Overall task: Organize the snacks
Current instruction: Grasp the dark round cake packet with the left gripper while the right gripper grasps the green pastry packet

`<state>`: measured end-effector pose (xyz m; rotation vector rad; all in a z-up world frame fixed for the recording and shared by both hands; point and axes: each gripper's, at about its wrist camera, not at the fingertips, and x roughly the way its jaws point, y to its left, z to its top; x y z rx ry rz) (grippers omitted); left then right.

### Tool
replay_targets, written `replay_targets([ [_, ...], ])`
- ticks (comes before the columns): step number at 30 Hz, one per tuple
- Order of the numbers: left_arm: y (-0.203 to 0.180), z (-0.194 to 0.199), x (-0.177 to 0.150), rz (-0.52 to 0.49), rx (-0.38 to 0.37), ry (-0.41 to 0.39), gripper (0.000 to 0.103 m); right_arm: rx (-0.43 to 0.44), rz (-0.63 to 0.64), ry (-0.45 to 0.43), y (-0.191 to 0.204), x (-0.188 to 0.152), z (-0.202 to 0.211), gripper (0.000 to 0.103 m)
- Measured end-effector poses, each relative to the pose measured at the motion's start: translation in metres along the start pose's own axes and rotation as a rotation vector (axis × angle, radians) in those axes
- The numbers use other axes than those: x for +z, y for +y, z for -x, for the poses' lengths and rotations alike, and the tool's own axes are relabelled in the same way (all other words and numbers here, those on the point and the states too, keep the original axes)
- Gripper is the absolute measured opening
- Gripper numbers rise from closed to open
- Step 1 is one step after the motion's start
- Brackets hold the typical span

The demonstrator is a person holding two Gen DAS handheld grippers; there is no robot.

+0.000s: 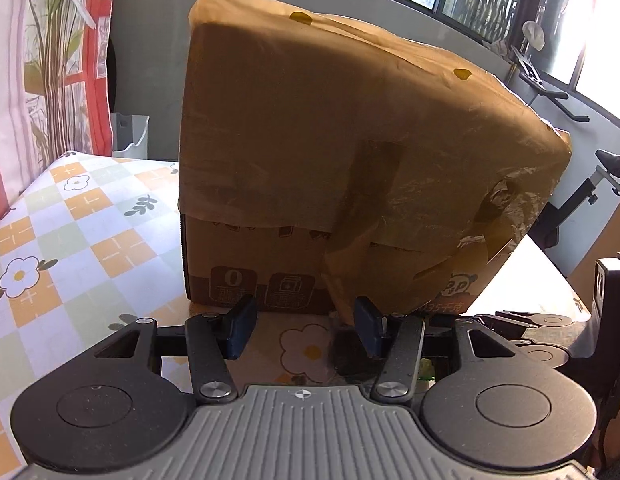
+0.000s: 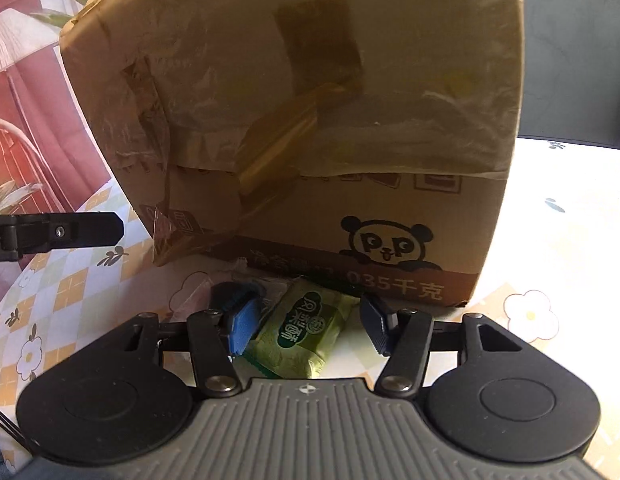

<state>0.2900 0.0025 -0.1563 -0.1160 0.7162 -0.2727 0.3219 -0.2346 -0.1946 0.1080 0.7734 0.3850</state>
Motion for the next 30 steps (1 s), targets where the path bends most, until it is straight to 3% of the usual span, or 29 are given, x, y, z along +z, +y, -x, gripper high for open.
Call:
replay_targets([
  [4, -0.008, 0.000, -0.004, -0.022, 0.003, 0.006, 0.059, -0.046, 0.086, 0.016, 0.009, -0.005, -0.011, 0.059],
  [11, -0.011, -0.016, -0.010, 0.001, 0.010, 0.070, 0.065, -0.041, 0.149, -0.020, 0.005, -0.025, 0.003, 0.042],
  [15, -0.019, -0.029, -0.015, 0.045, -0.008, 0.101, 0.068, -0.017, 0.150, -0.052, -0.007, -0.046, 0.019, 0.041],
  [18, -0.029, -0.038, -0.019, 0.023, -0.006, 0.116, 0.068, -0.019, 0.103, -0.075, -0.018, -0.055, 0.027, 0.040],
  [28, -0.043, -0.074, -0.027, -0.015, 0.040, 0.170, 0.068, -0.038, 0.075, -0.093, -0.020, -0.050, 0.027, 0.040],
  [30, -0.044, -0.075, -0.030, -0.043, 0.058, 0.147, 0.065, -0.032, 0.070, -0.094, -0.021, -0.051, 0.027, 0.040],
])
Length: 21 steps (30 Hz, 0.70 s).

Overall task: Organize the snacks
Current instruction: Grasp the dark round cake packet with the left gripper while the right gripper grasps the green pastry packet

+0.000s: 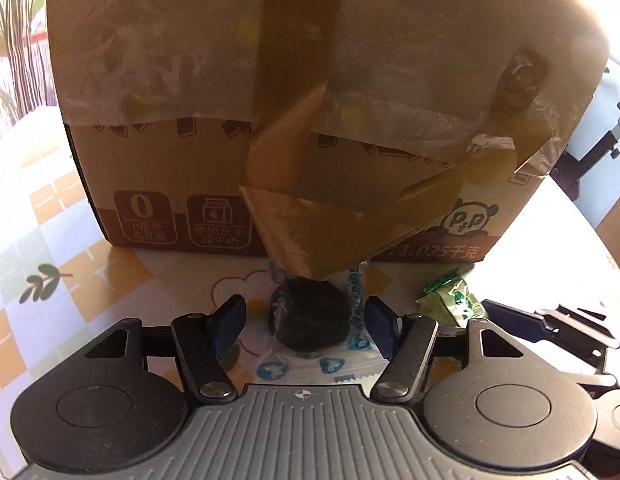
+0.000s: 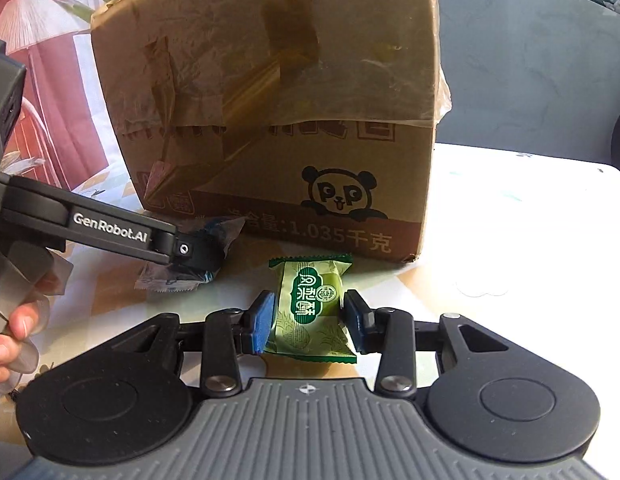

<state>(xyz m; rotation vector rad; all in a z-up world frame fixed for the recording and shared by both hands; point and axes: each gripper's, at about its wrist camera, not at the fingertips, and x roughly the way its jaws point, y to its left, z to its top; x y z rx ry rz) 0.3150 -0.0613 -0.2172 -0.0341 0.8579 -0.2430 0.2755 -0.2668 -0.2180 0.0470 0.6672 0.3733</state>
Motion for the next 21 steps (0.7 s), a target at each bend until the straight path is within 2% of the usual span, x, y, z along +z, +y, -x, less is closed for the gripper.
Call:
replay_targets([
  [1, 0.000, 0.001, -0.002, -0.005, 0.001, -0.012, 0.052, 0.004, -0.005, 0.000, -0.001, 0.000, 0.000, 0.040],
  [3, 0.003, 0.004, -0.005, 0.010, 0.000, -0.021, 0.050, 0.009, -0.012, -0.002, -0.002, 0.000, 0.001, 0.040],
  [12, 0.014, 0.030, -0.032, 0.034, 0.019, -0.029, 0.050, 0.011, -0.014, -0.002, -0.004, 0.001, 0.005, 0.041],
  [21, 0.019, 0.034, -0.038, 0.058, 0.016, -0.030, 0.050, 0.018, -0.018, 0.002, -0.005, 0.001, 0.005, 0.041],
])
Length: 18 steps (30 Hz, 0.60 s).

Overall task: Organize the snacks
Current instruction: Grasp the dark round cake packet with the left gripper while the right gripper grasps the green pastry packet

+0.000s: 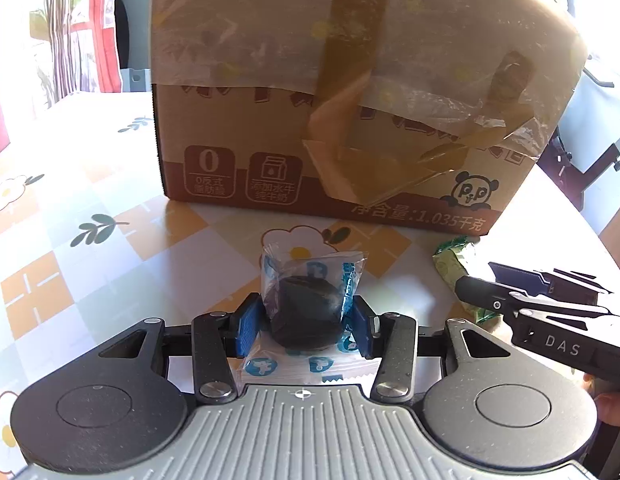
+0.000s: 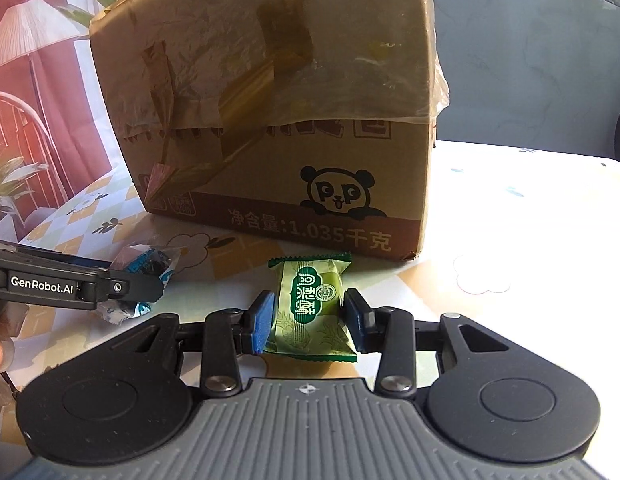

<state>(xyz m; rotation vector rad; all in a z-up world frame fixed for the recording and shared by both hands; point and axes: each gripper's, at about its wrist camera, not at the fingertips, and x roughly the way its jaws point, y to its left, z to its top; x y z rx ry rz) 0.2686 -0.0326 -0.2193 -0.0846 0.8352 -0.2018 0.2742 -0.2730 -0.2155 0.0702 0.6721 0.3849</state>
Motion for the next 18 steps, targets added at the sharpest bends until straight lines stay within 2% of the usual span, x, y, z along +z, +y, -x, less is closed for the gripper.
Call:
replay_targets([
  [8, 0.007, 0.007, -0.002, -0.001, 0.007, 0.007, 0.050, -0.009, 0.016, 0.003, 0.004, 0.000, -0.001, 0.041],
  [18, 0.019, 0.018, -0.005, 0.053, -0.012, 0.015, 0.049, -0.001, 0.021, 0.007, 0.004, 0.000, 0.000, 0.041],
])
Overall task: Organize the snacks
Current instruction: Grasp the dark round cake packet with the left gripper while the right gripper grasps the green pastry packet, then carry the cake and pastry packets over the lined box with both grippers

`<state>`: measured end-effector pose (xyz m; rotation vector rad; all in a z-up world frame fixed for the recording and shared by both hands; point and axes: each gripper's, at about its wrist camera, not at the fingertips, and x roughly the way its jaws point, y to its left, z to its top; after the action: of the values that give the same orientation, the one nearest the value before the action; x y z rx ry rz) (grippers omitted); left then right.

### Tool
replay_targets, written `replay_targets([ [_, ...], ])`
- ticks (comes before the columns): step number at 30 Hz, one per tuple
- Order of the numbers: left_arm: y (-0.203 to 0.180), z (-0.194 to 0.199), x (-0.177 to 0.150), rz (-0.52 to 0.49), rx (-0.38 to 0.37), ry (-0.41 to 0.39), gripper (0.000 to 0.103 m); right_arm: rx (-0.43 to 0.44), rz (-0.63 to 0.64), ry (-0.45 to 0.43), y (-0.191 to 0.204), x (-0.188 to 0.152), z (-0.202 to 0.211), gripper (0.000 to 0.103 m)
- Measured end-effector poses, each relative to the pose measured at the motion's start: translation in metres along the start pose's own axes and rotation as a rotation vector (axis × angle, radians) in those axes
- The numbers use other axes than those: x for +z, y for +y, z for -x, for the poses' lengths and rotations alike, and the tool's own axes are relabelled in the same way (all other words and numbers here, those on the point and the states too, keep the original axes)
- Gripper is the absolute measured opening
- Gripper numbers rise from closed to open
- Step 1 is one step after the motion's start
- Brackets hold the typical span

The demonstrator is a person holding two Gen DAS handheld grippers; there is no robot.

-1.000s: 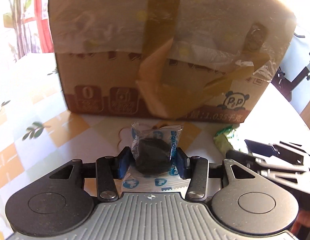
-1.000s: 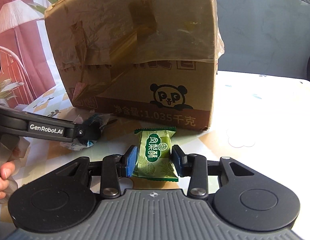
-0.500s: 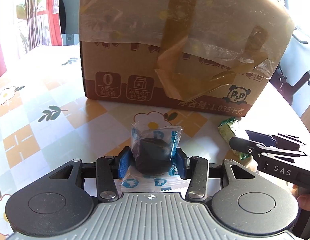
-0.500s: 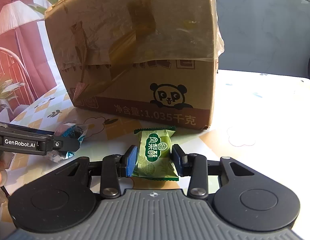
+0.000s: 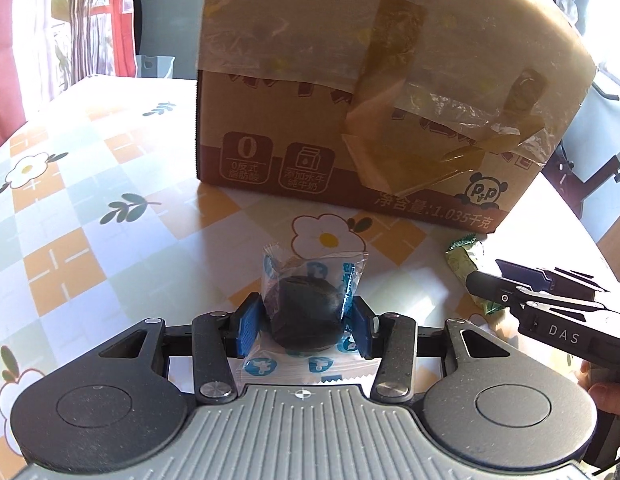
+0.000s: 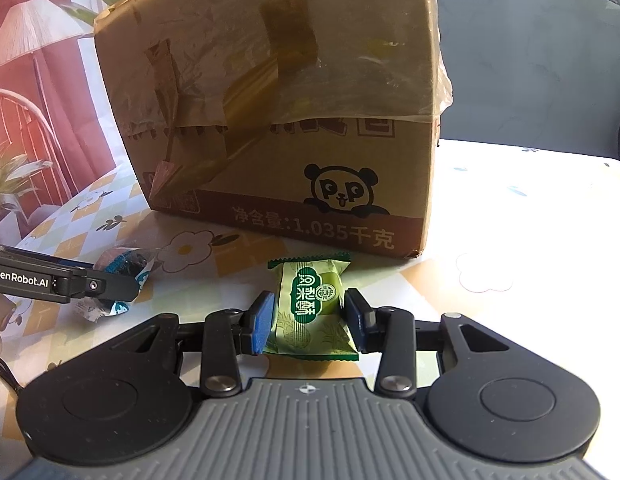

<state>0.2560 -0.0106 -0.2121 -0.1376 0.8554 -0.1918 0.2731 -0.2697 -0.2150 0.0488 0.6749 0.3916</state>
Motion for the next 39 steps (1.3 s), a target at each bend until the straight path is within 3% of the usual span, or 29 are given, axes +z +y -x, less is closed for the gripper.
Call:
replay_targets([
  [13, 0.005, 0.013, -0.011, 0.003, 0.014, -0.005, 0.049, -0.012, 0.204, 0.012, 0.035, -0.009, 0.002, 0.041],
  [24, 0.006, 0.027, -0.013, -0.006, 0.010, -0.054, 0.049, -0.020, 0.181, 0.025, 0.033, -0.006, -0.006, 0.052],
  [27, 0.007, 0.035, -0.012, -0.014, 0.016, -0.082, 0.049, 0.004, 0.193, 0.034, 0.033, -0.003, -0.005, 0.041],
  [29, 0.008, 0.039, -0.011, -0.016, 0.023, -0.093, 0.049, 0.002, 0.192, 0.049, 0.031, 0.000, -0.001, 0.041],
  [33, 0.012, 0.052, 0.002, -0.008, 0.027, -0.149, 0.048, 0.010, 0.162, -0.021, 0.028, 0.011, 0.023, 0.041],
  [39, 0.006, 0.090, 0.041, -0.055, 0.035, -0.308, 0.048, 0.050, 0.177, -0.194, 0.032, 0.048, 0.074, 0.041],
])
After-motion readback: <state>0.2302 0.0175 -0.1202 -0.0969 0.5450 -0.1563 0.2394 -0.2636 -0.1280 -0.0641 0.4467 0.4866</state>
